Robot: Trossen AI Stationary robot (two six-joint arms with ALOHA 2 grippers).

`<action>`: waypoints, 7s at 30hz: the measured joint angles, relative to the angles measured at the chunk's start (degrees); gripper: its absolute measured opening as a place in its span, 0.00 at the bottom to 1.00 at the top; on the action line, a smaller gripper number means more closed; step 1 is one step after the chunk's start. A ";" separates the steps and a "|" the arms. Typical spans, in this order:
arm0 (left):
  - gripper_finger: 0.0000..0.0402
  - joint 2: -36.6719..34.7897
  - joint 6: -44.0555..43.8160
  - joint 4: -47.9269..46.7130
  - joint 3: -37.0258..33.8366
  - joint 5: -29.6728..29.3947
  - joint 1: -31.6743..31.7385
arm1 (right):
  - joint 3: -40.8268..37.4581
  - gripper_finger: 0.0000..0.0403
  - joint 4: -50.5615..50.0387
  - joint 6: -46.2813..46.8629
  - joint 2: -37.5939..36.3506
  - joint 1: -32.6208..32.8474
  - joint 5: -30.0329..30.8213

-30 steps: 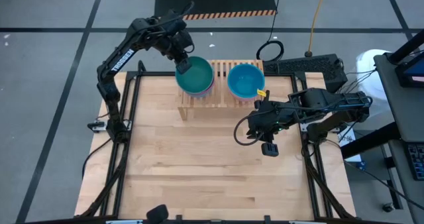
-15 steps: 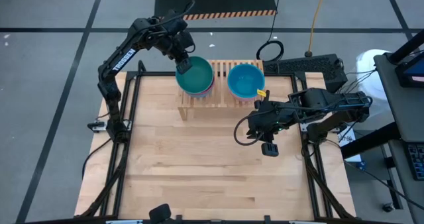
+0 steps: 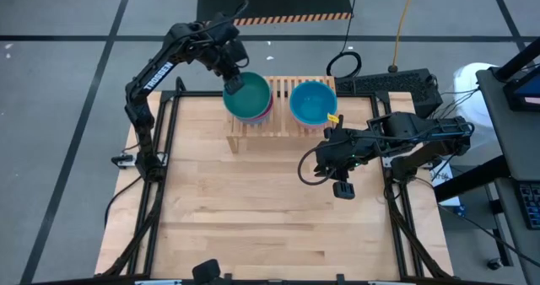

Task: Place and stack bowls onto a shelf
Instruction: Stack the green bowl on top of the orange bowl on the shelf, then return to Home Position

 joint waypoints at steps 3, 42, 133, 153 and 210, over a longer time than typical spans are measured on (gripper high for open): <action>0.05 0.40 0.28 0.07 -0.04 -0.48 -0.06 | 0.00 0.11 0.01 0.01 0.00 0.00 0.00; 0.18 -3.44 7.89 2.96 -0.04 -7.87 -1.13 | 0.00 0.11 5.04 -6.67 0.31 -3.85 6.49; 0.18 -7.21 18.96 20.09 -17.62 6.14 1.94 | 0.04 0.11 23.69 -18.60 5.27 -26.62 -7.80; 0.18 -6.18 19.58 19.97 -17.62 6.08 1.50 | 0.04 0.11 22.43 -19.25 5.27 -26.62 -7.79; 0.18 -59.23 7.84 -3.43 -17.62 6.93 1.04 | 0.00 0.11 -4.59 -12.74 -30.51 -16.70 -7.26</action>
